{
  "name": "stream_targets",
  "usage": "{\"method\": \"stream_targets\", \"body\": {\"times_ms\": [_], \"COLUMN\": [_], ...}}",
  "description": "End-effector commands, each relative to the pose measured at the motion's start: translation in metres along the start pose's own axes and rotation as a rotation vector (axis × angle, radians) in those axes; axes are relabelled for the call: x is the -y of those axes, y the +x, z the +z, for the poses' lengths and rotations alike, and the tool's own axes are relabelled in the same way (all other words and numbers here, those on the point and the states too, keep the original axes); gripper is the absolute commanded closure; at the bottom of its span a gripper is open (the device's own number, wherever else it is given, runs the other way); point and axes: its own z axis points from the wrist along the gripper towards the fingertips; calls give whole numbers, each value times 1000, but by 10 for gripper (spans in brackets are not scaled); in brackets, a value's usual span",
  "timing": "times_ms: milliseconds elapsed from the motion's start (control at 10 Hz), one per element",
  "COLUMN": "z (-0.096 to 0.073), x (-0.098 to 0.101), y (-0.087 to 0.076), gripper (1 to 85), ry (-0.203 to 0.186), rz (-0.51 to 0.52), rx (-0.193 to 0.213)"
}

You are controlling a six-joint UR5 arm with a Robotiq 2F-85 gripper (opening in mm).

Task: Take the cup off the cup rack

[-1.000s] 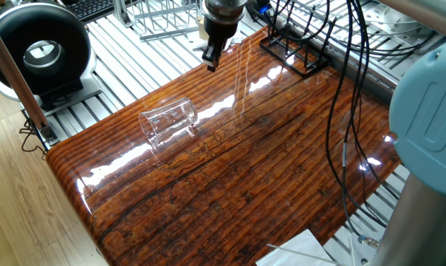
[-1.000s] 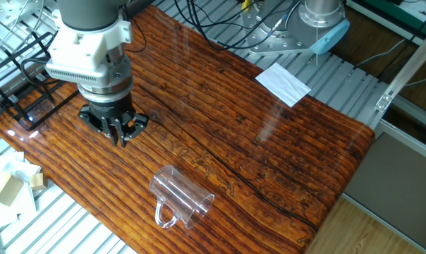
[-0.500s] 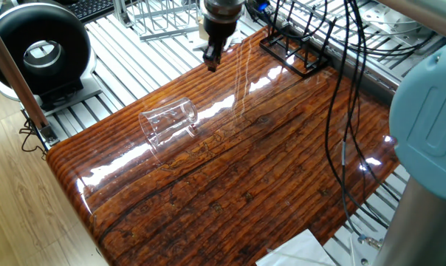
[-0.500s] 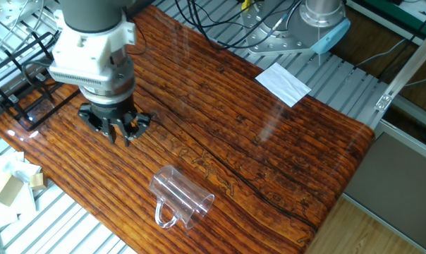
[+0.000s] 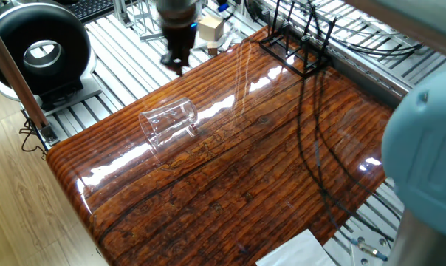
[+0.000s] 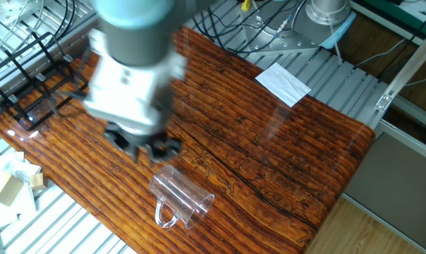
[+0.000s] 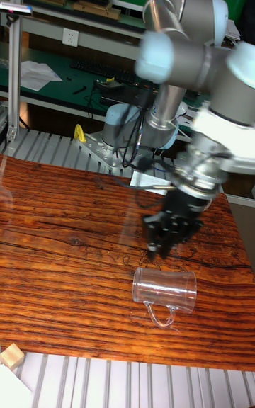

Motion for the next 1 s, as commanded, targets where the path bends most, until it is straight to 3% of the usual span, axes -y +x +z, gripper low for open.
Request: {"method": "stream_targets", "body": {"times_ms": [0,100,200,300,400,500,800,900], "z": [13,16,14,13,13,12,11,12], "x": [-32,-35,-21,-16,-23,-21,-13,-18], "y": [2,7,15,14,9,12,14,8], "gripper": [530,530,530,537,533,537,557,553], "ry": [65,71,127,136,102,101,124,103], "rz": [15,6,-25,-28,-25,-23,-144,-168], "rx": [-28,-42,-72,-71,-54,-65,-83,-59]}}
